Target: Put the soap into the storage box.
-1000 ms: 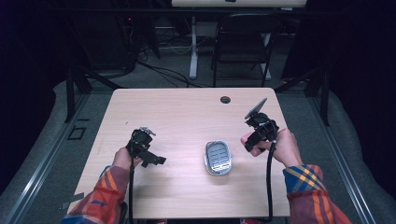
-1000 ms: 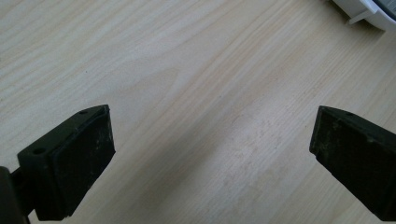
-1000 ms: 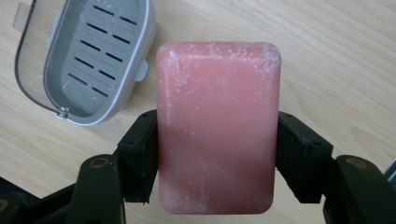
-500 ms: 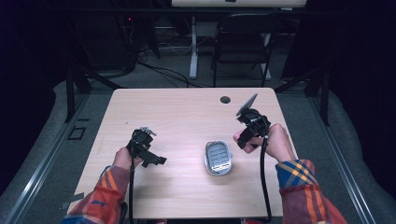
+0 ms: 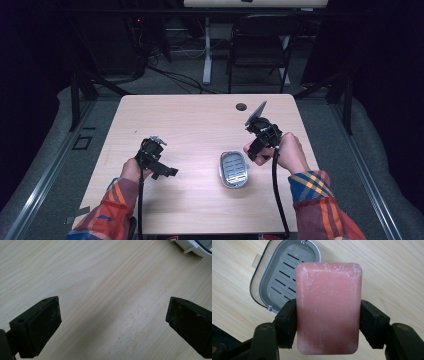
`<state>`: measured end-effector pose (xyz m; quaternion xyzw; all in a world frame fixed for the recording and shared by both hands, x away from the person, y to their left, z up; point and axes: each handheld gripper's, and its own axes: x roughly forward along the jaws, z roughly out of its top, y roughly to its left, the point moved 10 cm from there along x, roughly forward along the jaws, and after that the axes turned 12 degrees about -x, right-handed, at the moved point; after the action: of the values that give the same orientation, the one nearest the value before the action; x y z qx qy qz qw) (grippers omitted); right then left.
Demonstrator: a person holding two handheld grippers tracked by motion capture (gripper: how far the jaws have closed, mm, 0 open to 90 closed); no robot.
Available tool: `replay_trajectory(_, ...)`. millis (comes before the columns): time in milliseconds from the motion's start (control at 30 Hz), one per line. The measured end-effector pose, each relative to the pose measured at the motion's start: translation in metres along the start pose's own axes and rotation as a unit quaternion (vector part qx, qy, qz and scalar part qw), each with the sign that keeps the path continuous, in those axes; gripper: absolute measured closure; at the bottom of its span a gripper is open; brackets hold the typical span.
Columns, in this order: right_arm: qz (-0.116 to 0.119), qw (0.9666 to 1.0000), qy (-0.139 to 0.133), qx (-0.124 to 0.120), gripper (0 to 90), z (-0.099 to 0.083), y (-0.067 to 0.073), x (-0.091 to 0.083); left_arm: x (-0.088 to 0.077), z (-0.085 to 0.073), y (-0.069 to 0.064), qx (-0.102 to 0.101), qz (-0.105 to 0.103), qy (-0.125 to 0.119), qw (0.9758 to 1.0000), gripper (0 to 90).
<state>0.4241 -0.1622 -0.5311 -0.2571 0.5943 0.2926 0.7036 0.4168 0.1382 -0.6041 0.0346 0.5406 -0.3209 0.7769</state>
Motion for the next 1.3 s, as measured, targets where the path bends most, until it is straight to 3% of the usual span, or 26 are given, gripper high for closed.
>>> replay_trajectory(767, 0.003, 0.9997, 0.014, -0.017, 37.3, 0.019, 0.017, 0.012, -0.001, 0.000, 0.001, 0.000, -0.003, -0.003, 1.0000, 0.0)
replay_trajectory(1033, 0.009, 0.9996, 0.017, -0.018, 37.3, 0.029, 0.028, 0.027, 0.000, 0.000, 0.003, -0.001, -0.003, -0.002, 1.0000, 0.0)
replay_trajectory(1300, 0.010, 0.9989, 0.041, -0.019, 37.3, 0.029, 0.030, 0.045, 0.000, 0.000, 0.002, -0.003, -0.003, -0.003, 1.0000, 0.0)
